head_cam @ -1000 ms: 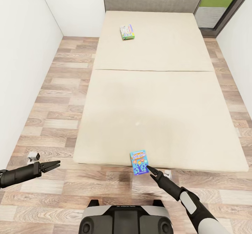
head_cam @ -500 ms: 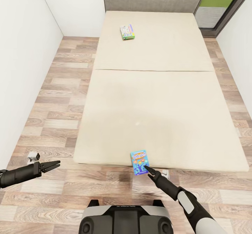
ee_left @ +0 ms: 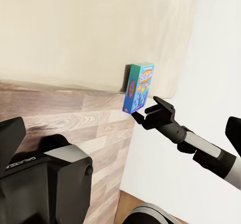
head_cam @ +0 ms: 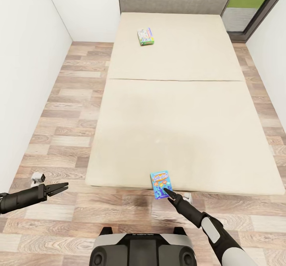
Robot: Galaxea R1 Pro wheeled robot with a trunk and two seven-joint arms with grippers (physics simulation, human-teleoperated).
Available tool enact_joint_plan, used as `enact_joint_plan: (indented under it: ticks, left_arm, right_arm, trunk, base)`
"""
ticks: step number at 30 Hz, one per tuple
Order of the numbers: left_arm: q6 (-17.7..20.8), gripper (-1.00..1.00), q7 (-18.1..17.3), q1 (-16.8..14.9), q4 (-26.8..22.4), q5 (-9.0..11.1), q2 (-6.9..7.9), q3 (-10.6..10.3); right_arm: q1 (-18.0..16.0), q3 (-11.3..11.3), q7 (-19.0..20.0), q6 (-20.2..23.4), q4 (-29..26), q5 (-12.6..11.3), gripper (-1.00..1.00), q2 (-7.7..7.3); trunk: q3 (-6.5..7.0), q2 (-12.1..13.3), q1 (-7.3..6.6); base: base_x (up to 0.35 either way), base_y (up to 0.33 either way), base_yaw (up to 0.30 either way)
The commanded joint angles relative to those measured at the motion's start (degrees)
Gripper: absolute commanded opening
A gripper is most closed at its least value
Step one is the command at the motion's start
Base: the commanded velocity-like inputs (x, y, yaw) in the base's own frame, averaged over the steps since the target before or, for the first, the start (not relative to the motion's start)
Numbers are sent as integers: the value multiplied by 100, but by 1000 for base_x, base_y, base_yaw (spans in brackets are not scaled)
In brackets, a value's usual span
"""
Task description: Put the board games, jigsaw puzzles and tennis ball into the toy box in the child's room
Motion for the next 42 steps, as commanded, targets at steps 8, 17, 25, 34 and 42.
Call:
enact_joint_plan:
  ticks: [8, 17, 25, 34, 42]
  left_arm:
    - [48, 100, -25, -1, 0, -6, 1, 1]
    - [34, 100, -25, -1, 0, -6, 1, 1]
    - [26, 100, -25, -1, 0, -6, 1, 1]
    - [23, 100, -25, -1, 0, -6, 1, 1]
    - [24, 100, -25, -1, -4, -1, 1, 1]
  right_arm:
    - [-2, -11, 15, 46, 1, -34, 100, 1]
    - [-2, -12, 13, 40, -3, -33, 100, 1]
    - [-2, -12, 17, 39, -7, -27, 100, 8]
    - [-2, -12, 17, 38, -8, -26, 100, 19]
    - [-2, -5, 18, 38, -8, -26, -100, 23]
  trunk:
    - [-2, -3, 1]
    - [-2, -3, 1]
    - [-2, -3, 1]
    - [-2, -3, 1]
    - [-2, -3, 1]
  base:
    - [5, 3, 0]
    - [74, 0, 0]
    - [21, 0, 0]
    - [3, 0, 0]
    - [0, 0, 0]
